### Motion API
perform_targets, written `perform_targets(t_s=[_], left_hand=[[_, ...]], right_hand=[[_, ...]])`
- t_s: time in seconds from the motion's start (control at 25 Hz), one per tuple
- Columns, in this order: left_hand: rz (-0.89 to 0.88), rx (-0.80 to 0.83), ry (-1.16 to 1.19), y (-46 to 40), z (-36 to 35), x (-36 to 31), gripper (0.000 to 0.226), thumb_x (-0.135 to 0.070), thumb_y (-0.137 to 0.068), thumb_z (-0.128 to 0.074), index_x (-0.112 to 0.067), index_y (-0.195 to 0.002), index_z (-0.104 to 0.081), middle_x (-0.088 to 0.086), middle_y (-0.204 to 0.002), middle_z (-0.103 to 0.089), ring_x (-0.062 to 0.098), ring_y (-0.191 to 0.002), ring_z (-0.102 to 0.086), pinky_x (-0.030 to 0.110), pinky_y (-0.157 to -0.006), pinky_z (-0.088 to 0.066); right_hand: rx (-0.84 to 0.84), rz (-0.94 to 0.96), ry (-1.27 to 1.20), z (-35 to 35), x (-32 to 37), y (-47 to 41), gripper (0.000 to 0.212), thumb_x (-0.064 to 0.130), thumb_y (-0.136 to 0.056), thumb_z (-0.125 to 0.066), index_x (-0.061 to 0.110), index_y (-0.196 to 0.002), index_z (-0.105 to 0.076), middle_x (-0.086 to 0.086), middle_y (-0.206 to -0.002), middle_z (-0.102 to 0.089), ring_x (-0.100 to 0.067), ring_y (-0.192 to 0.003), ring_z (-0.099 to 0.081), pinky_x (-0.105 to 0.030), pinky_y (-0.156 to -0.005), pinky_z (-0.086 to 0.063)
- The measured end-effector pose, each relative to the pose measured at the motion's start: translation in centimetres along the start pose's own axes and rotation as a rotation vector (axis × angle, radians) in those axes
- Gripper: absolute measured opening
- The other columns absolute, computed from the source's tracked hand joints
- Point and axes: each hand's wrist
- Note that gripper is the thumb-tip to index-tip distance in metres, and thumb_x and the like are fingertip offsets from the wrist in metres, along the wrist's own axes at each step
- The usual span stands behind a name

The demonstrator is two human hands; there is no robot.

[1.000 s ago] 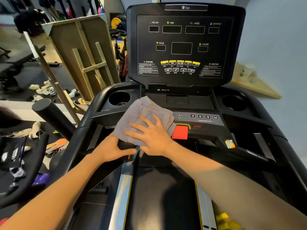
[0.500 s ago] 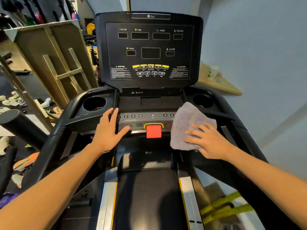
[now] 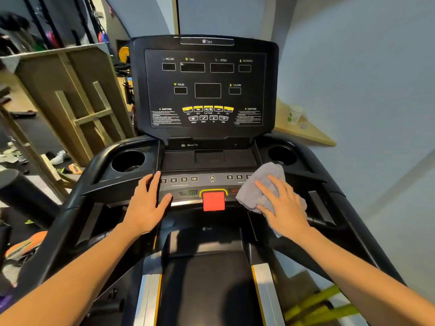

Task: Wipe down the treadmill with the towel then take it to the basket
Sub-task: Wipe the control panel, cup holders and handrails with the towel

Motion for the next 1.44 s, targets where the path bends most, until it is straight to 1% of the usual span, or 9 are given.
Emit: perform_targets(t_s=[0.2, 0.28, 0.44, 0.52, 0.68, 0.84, 1.08, 1.32, 1.44], left_hand=[[-0.018, -0.041, -0.204, -2.0, 0.1, -0.2, 0.08, -0.067, -0.092, -0.021, -0.02, -0.156, -0.028, 0.012, -0.157, -0.031, 0.033, -0.142, -0.029, 0.053, -0.114, -0.028], [-0.001, -0.012, -0.267, -3.2, -0.1, -0.2, 0.081, -0.069, -0.091, -0.012, -0.025, -0.157, -0.024, 0.012, -0.159, -0.028, 0.033, -0.147, -0.022, 0.054, -0.118, -0.018], [0.038, 0.06, -0.235, -5.9, 0.0, 0.2, 0.087, -0.073, -0.085, -0.001, -0.029, -0.159, -0.013, 0.012, -0.163, -0.022, 0.03, -0.151, -0.015, 0.054, -0.122, -0.005], [0.048, 0.052, -0.208, -6.1, -0.1, 0.2, 0.087, -0.073, -0.085, -0.001, -0.031, -0.159, -0.013, 0.012, -0.163, -0.022, 0.029, -0.151, -0.015, 0.053, -0.122, -0.003], [0.059, 0.032, -0.169, -6.0, -0.3, 0.1, 0.083, -0.072, -0.086, -0.003, -0.033, -0.159, -0.015, 0.009, -0.163, -0.023, 0.027, -0.151, -0.015, 0.051, -0.122, 0.0], [0.076, 0.031, -0.164, -6.3, -0.6, 0.2, 0.084, -0.072, -0.086, -0.002, -0.032, -0.159, -0.012, 0.007, -0.164, -0.022, 0.026, -0.152, -0.016, 0.05, -0.121, 0.002], [0.076, 0.017, -0.158, -6.2, -0.5, 0.0, 0.087, -0.071, -0.086, -0.001, -0.027, -0.16, -0.011, 0.006, -0.163, -0.023, 0.025, -0.151, -0.017, 0.051, -0.122, -0.001], [0.083, 0.016, -0.154, -6.3, -0.7, 0.1, 0.085, -0.07, -0.086, -0.001, -0.028, -0.159, -0.01, 0.005, -0.164, -0.021, 0.024, -0.151, -0.015, 0.051, -0.122, 0.002], [0.074, 0.004, -0.142, -6.1, -0.6, 0.0, 0.085, -0.07, -0.088, -0.001, -0.026, -0.16, -0.012, 0.005, -0.163, -0.022, 0.024, -0.151, -0.015, 0.05, -0.122, 0.001]], right_hand=[[-0.065, -0.162, -0.037, 0.3, 2.4, -6.4, 0.052, 0.039, -0.099, -0.054, 0.037, -0.149, -0.04, -0.001, -0.158, -0.031, -0.032, -0.14, -0.027, -0.053, -0.107, -0.035], [-0.083, -0.195, 0.003, 0.4, 3.3, -9.3, 0.045, 0.038, -0.099, -0.051, 0.037, -0.144, -0.045, 0.002, -0.151, -0.042, -0.031, -0.135, -0.034, -0.049, -0.106, -0.033], [-0.095, -0.212, 0.019, 0.8, 4.8, -15.0, 0.024, 0.035, -0.098, -0.05, 0.029, -0.119, -0.06, 0.0, -0.124, -0.063, -0.031, -0.119, -0.052, -0.046, -0.098, -0.037], [-0.073, -0.301, 0.006, 1.0, 5.7, -17.5, 0.022, 0.03, -0.097, -0.054, 0.024, -0.118, -0.059, -0.004, -0.122, -0.063, -0.032, -0.119, -0.052, -0.047, -0.098, -0.038], [-0.046, -0.486, -0.05, 0.4, 9.3, -19.8, 0.035, 0.023, -0.091, -0.061, 0.021, -0.126, -0.058, -0.007, -0.13, -0.054, -0.035, -0.128, -0.041, -0.055, -0.103, -0.036], [-0.028, -0.454, -0.066, 0.0, 12.4, -19.8, 0.034, 0.031, -0.091, -0.064, 0.019, -0.123, -0.059, -0.007, -0.126, -0.055, -0.036, -0.124, -0.045, -0.051, -0.099, -0.039], [-0.008, -0.33, -0.125, -1.4, 18.6, -20.1, 0.03, 0.029, -0.089, -0.061, 0.018, -0.117, -0.061, -0.006, -0.118, -0.062, -0.037, -0.118, -0.049, -0.049, -0.094, -0.041], [-0.05, -0.315, -0.297, -1.9, 20.6, -21.3, 0.018, 0.016, -0.088, -0.06, 0.015, -0.105, -0.063, -0.008, -0.105, -0.068, -0.034, -0.103, -0.061, -0.047, -0.088, -0.05], [-0.095, -0.227, -0.341, -1.7, 22.8, -20.5, 0.021, 0.008, -0.086, -0.058, 0.017, -0.105, -0.063, -0.007, -0.1, -0.069, -0.031, -0.097, -0.063, -0.043, -0.084, -0.051]])
Point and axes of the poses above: each hand's wrist, its own y-axis away from the middle knuckle, its own z-axis out of the back of the hand, x = y × z
